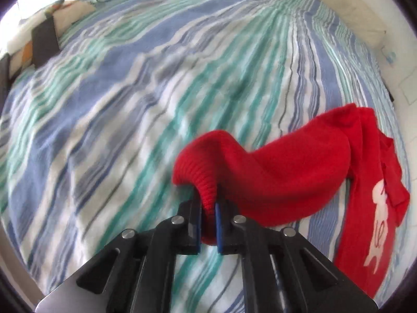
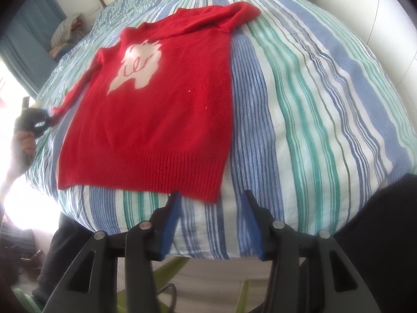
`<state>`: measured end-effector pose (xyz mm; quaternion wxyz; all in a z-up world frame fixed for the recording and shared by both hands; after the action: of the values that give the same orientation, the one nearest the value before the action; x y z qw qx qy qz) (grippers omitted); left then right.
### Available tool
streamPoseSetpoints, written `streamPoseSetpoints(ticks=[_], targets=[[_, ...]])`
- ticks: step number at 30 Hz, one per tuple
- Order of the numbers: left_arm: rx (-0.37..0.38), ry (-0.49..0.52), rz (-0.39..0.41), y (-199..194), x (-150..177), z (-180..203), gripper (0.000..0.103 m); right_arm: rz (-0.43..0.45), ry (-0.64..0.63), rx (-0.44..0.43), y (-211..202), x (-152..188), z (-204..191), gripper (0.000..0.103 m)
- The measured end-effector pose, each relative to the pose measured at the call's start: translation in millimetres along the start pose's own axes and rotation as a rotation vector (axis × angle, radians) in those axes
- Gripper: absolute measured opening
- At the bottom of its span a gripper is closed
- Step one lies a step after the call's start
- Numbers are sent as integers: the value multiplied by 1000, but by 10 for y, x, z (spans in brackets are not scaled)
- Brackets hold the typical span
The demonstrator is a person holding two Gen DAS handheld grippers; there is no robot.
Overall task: Fold small clothes
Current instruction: 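Grasp a sleeve cuff with the left tool and pull it outward from the body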
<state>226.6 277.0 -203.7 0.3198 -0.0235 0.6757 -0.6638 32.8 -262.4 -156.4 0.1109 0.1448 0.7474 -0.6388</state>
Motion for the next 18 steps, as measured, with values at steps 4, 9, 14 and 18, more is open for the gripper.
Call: streamPoseSetpoints(ticks=[4, 9, 14, 18], targets=[[-233, -38, 84, -191, -400, -617, 6, 32, 29, 13, -102, 22, 87, 47], [-349, 71, 8, 60, -395, -671, 6, 17, 58, 3, -43, -10, 117, 47], [-411, 126, -32, 301, -197, -672, 6, 17, 12, 22, -16, 3, 46, 47], [-389, 94, -43, 376, -177, -756, 6, 9, 38, 28, -8, 20, 118, 47]])
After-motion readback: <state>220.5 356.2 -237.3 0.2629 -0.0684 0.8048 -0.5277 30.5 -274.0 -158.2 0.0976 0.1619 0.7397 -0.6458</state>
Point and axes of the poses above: each gripper's, at about its wrist camera, not at the fingertips, and y roughly the way its jaws point, z to its right, x to its underside, the point moved 7 cm from there along y, roughly the way its jaws point, and after that the axes turned 1 degree about -z, right-handed, at the moved point
